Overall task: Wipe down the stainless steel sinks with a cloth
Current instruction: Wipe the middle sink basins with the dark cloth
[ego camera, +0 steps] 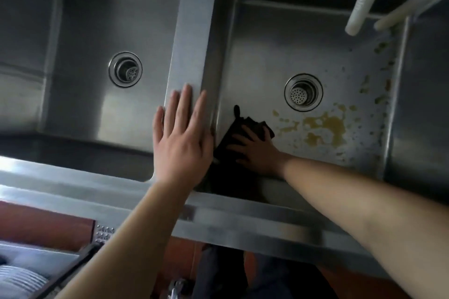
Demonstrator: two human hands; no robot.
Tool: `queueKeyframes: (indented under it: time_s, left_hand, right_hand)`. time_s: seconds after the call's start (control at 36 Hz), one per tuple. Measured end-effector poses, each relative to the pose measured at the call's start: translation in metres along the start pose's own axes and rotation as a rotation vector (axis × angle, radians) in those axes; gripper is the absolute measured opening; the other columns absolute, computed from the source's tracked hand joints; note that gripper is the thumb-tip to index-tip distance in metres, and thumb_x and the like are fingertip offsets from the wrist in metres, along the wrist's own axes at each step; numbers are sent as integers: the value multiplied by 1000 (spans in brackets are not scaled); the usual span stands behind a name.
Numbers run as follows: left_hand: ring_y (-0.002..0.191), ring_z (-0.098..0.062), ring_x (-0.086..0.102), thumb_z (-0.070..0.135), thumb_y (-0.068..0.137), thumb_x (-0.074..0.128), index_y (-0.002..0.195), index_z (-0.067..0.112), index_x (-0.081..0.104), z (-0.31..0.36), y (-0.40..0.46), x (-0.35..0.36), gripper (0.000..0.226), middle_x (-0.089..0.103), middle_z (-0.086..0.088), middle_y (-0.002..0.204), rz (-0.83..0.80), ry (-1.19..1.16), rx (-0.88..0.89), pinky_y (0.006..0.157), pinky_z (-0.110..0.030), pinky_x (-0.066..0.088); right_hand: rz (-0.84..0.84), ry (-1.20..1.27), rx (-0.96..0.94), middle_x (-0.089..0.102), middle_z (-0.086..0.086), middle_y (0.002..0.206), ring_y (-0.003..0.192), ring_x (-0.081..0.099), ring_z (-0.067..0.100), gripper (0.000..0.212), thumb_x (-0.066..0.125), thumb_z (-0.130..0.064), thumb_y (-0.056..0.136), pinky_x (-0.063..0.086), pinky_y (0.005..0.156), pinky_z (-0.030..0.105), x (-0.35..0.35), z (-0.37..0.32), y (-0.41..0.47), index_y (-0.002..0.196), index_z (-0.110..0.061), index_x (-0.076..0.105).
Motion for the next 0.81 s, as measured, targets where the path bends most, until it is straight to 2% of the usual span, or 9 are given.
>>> queueKeyframes:
  time_s: [0.11,0.25,0.39,0.5,0.61,0.72,0.81]
  left_hand:
    - [152,-28,20,29,91,46,153,23,39,-1,-2,-1,62,28,-6,163,83,4,-18,124,-46,13]
    - [152,-32,20,22,86,49,154,21,36,2,-1,1,70,26,-9,164,105,68,2,124,-44,11]
    - [151,-36,22,14,83,56,153,17,38,6,0,-3,73,26,-13,163,113,67,-3,124,-46,12]
    - [150,-37,22,14,84,60,153,16,38,6,1,-3,73,26,-14,163,108,86,1,124,-46,12]
    - [150,-36,22,17,86,57,154,17,37,4,1,-1,70,27,-13,163,123,87,11,124,-47,13]
    - [150,-36,23,19,85,54,153,18,37,4,2,-2,70,28,-13,162,135,85,18,124,-47,13]
    - [149,-37,24,18,85,52,153,16,38,5,1,-3,69,29,-15,162,138,85,19,124,-50,16]
  right_hand:
    - [-4,-157,-90,-7,-6,168,151,-22,33,54,32,-52,104,-4,111,77,6,-10,9,154,-51,13]
    - [-57,-252,-180,-9,-7,168,150,-23,33,54,39,-47,103,-11,109,73,2,-12,12,152,-55,18]
    - [-80,-309,-207,-10,-9,167,151,-21,29,53,36,-50,103,-8,113,70,5,13,-15,152,-55,18]
    - [-188,-365,-133,-18,-10,165,150,-24,28,57,37,-46,103,-6,117,68,21,79,-65,151,-59,9]
    - [-299,-378,-3,-19,-11,165,147,-30,26,51,25,-52,104,-14,116,64,34,142,-116,150,-61,5]
    - [-281,-261,66,-13,-10,167,150,-24,28,50,23,-57,103,-16,114,62,31,133,-113,152,-56,14]
    - [-182,-185,57,-4,-8,168,152,-17,33,50,25,-57,103,-13,115,66,28,95,-92,152,-54,16]
Point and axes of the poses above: each hand's wrist, its own y-axis towards the middle knuckle, its own x-axis out of the palm, z = x × y, the point moved 8 cm from there along y, towards the middle knuckle
